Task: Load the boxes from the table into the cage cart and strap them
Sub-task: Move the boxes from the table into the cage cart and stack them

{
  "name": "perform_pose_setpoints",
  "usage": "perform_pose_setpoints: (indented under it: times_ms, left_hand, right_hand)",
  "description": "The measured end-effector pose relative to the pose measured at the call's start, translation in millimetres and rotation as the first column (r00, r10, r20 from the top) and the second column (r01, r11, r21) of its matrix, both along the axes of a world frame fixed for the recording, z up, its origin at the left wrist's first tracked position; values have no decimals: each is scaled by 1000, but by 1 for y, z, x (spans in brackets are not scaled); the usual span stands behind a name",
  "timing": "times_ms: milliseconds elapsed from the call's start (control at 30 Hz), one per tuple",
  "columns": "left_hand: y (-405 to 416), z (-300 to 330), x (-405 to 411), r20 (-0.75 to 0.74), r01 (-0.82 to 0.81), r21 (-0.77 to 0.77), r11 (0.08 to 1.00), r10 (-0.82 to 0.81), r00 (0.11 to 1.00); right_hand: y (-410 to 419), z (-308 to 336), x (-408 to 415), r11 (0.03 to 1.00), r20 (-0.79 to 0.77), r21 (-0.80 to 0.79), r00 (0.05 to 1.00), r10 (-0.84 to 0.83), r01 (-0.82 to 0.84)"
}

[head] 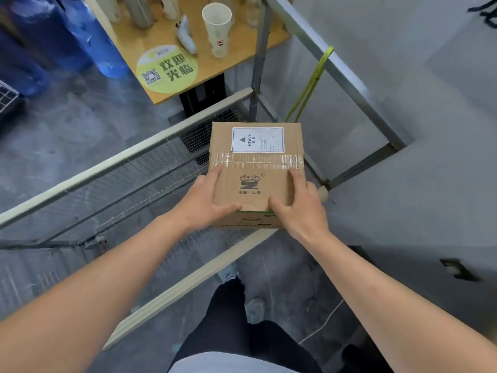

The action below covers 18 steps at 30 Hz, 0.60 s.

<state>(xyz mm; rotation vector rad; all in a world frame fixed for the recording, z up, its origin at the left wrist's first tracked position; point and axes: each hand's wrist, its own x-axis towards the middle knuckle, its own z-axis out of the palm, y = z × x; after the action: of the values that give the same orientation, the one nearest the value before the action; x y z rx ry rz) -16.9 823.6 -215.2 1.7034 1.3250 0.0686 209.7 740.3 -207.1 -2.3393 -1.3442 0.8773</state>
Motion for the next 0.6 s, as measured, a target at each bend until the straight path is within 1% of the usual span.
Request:
perform_pose_setpoints:
  times_ms: [167,367,533,600]
  left_hand:
    - [37,-39,-10,12,-86,-59,995,87,996]
    - [65,-87,-13,10,-138,-145,980,141,990]
    - [80,-139,1,-36,-217,-214,952,215,976]
    - [84,-163,11,-19,-241,-225,944,243,970]
  right_hand:
    - [51,-29,-6,999,17,-2,999,38,-37]
    - [96,-72,-4,992,42,-79,994,104,-101]
    - [132,-122,9,983,62,-116,986,152,-145]
    - [144,-145,17,976,78,-136,981,180,-169]
